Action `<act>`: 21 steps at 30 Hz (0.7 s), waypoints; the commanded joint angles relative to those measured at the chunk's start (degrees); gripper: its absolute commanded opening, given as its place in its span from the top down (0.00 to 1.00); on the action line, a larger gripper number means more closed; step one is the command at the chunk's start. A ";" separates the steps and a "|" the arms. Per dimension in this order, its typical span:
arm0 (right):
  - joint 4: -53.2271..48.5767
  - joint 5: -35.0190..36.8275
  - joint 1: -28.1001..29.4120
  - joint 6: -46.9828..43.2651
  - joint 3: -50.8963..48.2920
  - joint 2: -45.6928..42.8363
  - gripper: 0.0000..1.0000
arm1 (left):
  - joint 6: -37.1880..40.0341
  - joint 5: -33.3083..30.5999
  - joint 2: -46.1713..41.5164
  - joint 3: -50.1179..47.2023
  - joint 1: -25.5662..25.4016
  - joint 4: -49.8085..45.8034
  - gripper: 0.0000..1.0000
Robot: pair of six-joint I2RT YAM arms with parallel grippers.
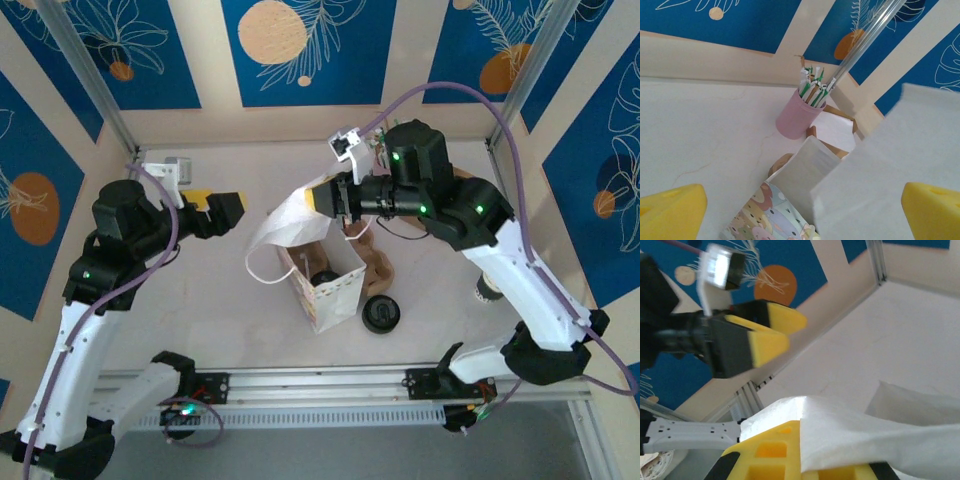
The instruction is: Pack the takeout coffee
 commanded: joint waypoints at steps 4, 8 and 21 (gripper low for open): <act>0.49 -10.83 -7.14 1.37 -2.30 -1.51 1.00 | 0.28 -0.68 -0.51 -0.51 -0.21 0.35 0.00; -2.90 -10.02 -8.22 -1.61 -2.55 -2.06 1.00 | -0.08 -0.30 -0.07 -0.55 -0.26 0.88 0.00; -13.01 -4.18 -9.92 -11.51 -0.88 -4.10 1.00 | -0.94 0.65 0.61 -0.59 -0.22 1.83 0.00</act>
